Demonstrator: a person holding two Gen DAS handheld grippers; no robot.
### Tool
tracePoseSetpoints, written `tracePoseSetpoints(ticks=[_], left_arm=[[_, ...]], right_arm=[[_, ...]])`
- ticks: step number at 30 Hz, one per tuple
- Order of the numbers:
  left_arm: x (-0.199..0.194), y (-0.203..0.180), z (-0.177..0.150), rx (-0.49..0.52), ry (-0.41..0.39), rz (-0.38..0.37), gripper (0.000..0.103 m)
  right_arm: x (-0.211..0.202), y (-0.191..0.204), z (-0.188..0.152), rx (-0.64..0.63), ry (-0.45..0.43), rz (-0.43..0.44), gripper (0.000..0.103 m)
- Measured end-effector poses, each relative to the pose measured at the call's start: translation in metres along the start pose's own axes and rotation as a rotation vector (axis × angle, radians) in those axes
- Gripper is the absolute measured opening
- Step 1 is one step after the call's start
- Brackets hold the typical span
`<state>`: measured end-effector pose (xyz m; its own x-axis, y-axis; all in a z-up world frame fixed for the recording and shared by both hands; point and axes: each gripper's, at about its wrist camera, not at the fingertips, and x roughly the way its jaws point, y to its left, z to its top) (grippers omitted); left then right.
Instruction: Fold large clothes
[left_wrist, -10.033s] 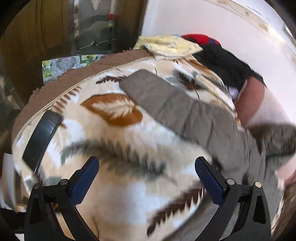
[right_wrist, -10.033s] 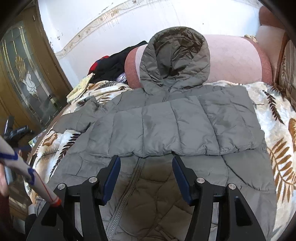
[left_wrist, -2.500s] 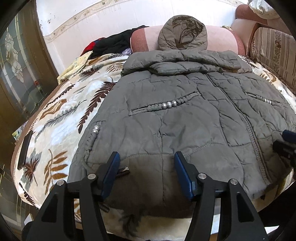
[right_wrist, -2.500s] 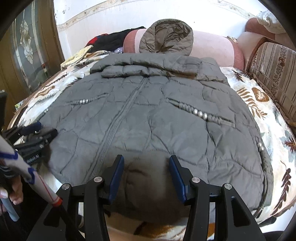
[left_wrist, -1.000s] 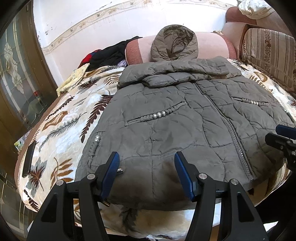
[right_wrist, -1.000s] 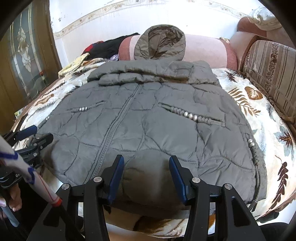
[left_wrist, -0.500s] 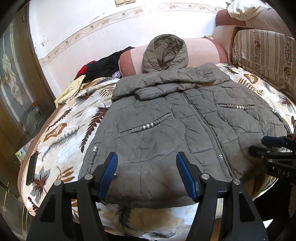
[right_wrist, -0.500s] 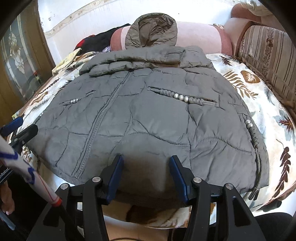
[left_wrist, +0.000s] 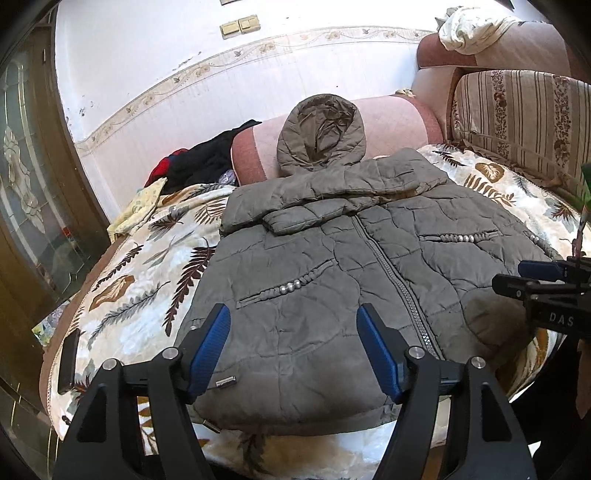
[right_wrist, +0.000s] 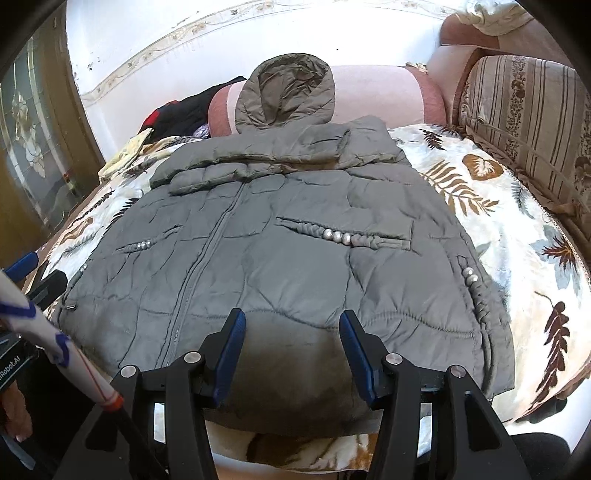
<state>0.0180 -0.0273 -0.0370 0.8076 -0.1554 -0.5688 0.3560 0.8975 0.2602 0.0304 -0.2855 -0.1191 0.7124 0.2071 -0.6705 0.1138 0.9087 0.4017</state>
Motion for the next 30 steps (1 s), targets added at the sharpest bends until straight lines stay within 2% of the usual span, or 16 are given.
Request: tracePoseSetpoints(ticks=[14, 20, 24, 28, 30], left_arm=[[0.011, 0.026, 0.002, -0.083, 0.021, -0.026, 0.071], [0.019, 0.041, 0.003, -0.111, 0.032, 0.002, 0.073], [0.028, 0.049, -0.001, -0.132, 0.061, 0.016, 0.073], [0.031, 0.050, -0.003, -0.130, 0.082, 0.016, 0.073], [0.028, 0.051, 0.003, -0.110, 0.060, 0.035, 0.073]], right_arm=[[0.003, 0.010, 0.028, -0.076, -0.017, 0.009, 0.057], [0.003, -0.003, 0.055, -0.080, -0.058, -0.001, 0.057], [0.008, -0.018, 0.060, -0.059, -0.079, -0.041, 0.057], [0.015, -0.024, 0.057, -0.003, -0.037, -0.016, 0.057], [0.012, -0.014, 0.060, -0.006, -0.020, -0.002, 0.057]])
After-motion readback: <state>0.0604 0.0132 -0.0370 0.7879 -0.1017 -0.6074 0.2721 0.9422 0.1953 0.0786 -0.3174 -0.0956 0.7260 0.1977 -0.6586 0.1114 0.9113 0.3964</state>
